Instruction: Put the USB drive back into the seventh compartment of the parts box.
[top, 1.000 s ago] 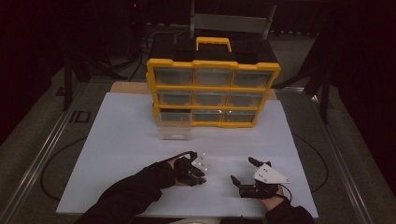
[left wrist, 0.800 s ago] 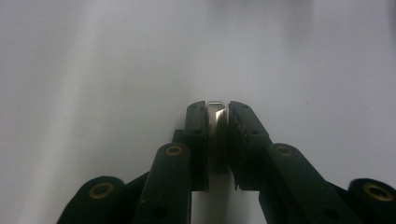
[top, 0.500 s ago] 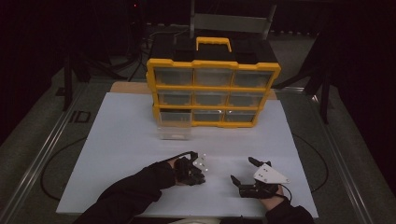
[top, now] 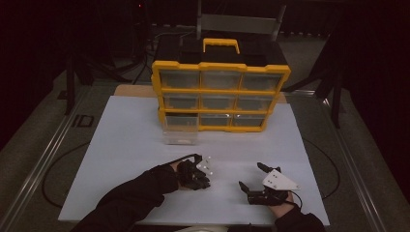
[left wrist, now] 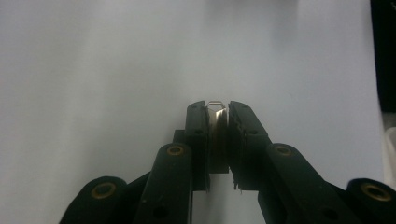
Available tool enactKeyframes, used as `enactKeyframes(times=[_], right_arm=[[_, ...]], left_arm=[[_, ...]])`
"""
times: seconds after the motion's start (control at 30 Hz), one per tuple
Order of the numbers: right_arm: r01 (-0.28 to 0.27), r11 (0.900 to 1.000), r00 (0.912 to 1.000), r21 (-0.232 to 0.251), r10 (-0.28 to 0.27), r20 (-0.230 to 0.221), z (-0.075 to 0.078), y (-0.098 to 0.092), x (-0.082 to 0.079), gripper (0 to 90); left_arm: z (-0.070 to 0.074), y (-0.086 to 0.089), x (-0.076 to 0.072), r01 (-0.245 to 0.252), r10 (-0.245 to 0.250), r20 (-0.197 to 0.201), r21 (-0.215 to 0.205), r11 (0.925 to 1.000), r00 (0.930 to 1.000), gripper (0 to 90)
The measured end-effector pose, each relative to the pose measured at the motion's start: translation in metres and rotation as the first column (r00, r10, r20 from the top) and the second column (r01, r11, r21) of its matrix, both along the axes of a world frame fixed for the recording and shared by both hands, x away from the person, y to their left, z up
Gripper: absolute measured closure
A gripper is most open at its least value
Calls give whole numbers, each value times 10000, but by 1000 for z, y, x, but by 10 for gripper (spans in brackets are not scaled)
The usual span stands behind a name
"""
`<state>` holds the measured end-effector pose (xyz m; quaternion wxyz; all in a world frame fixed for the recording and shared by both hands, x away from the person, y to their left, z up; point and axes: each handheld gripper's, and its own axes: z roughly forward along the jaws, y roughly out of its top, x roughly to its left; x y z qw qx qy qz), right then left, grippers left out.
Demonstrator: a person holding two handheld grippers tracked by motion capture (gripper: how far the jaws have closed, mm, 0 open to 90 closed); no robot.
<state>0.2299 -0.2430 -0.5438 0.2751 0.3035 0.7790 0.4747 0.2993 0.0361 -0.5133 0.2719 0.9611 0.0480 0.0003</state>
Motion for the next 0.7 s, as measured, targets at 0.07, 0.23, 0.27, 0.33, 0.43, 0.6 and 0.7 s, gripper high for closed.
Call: enactKeyframes(times=[0.07, 0.23, 0.27, 0.33, 0.43, 0.6, 0.7], right_arm=[[-29, 10000, 10000, -8, 29, -22, 0, 0, 0, 89], [-16, 10000, 10000, 11, 16, 4, 0, 0, 0, 89], [-10, 10000, 10000, 12, 10, 7, 0, 0, 0, 89], [-21, 10000, 10000, -20, 21, -10, 0, -1, 0, 89], [-16, 10000, 10000, -17, 16, -3, 0, -1, 0, 89], [-6, 10000, 10000, 13, 6, 11, 0, 0, 0, 89], [-9, 10000, 10000, 25, 9, 9, 0, 0, 0, 89]], left_arm=[[3, 2, 1, -29, 29, 31, -15, 10000, 10000, 800], [9, 5, 2, -100, 99, 76, 13, 9999, 9999, 800], [10, 5, 3, -107, 107, -6, -50, 9999, 9999, 800], [13, 7, 3, -143, 144, 89, -90, 9999, 9999, 800], [18, 9, 5, -177, 178, 77, -109, 9998, 9998, 800], [25, 12, 8, -263, 266, 190, -143, 9996, 9995, 800], [30, 15, 11, -321, 324, 161, -221, 9992, 9993, 800]])
